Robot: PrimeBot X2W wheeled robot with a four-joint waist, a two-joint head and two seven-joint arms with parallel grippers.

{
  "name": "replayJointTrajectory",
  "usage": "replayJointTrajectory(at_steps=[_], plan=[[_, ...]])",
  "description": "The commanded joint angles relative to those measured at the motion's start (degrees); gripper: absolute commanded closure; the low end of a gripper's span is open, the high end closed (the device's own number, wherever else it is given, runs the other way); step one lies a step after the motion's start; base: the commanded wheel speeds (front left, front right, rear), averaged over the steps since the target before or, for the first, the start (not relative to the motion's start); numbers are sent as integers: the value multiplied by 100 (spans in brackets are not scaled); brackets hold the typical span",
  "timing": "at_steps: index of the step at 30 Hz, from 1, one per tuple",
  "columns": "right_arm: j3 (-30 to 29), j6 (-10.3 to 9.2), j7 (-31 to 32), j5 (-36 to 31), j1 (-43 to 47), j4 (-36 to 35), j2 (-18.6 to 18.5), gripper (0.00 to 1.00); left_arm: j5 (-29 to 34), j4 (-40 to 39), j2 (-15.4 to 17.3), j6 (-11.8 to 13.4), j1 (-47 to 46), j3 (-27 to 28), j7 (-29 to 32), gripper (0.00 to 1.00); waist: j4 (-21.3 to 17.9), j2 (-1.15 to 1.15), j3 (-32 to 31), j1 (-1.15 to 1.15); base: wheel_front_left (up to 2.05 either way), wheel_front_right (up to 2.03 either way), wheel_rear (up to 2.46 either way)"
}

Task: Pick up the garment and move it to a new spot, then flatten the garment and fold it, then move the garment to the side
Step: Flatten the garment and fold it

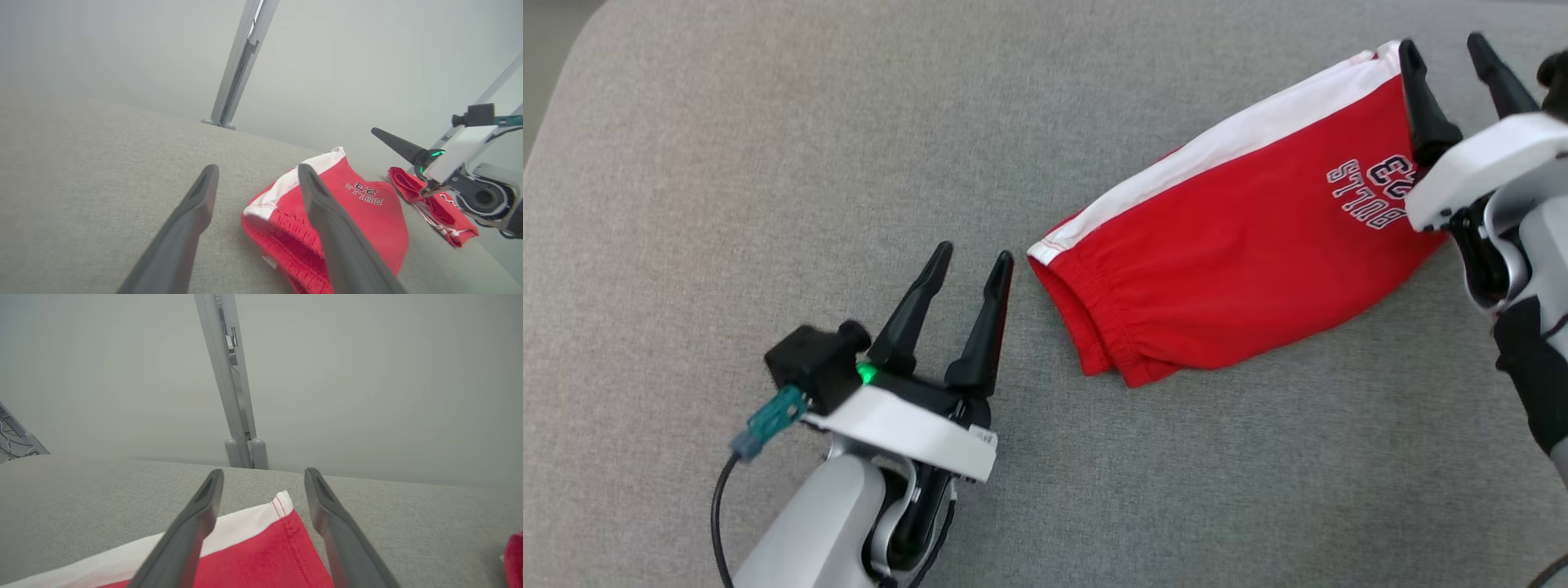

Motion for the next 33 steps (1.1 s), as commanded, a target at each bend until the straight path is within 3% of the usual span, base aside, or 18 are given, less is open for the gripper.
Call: replayJointTrajectory(at_steps=[1,5,16,24,33], plan=[[-12,-2,-41,44,111,-97,-46,0,121,-72,-7,54,87,82,-21,0,-96,0,-175,0,0,0,0],[-325,-2,-39,-70,756,-856,-198,0,1008,-581,-101,324,711,509,-22,0,-165,0,-488,0,0,0,0],[-1585,-2,-42,-239,2540,-1939,136,0,2546,-1295,-382,679,1912,1182,-22,0,-32,0,-1059,0,0,0,0],[-2025,-2,47,733,3172,-1765,225,0,3148,-1374,-453,694,2110,1183,-23,0,207,0,-1063,0,0,0,0],[-2379,-1,1015,1604,2433,-847,128,0,3206,-1335,-491,471,1983,1015,-23,0,311,0,-754,0,0,0,0]])
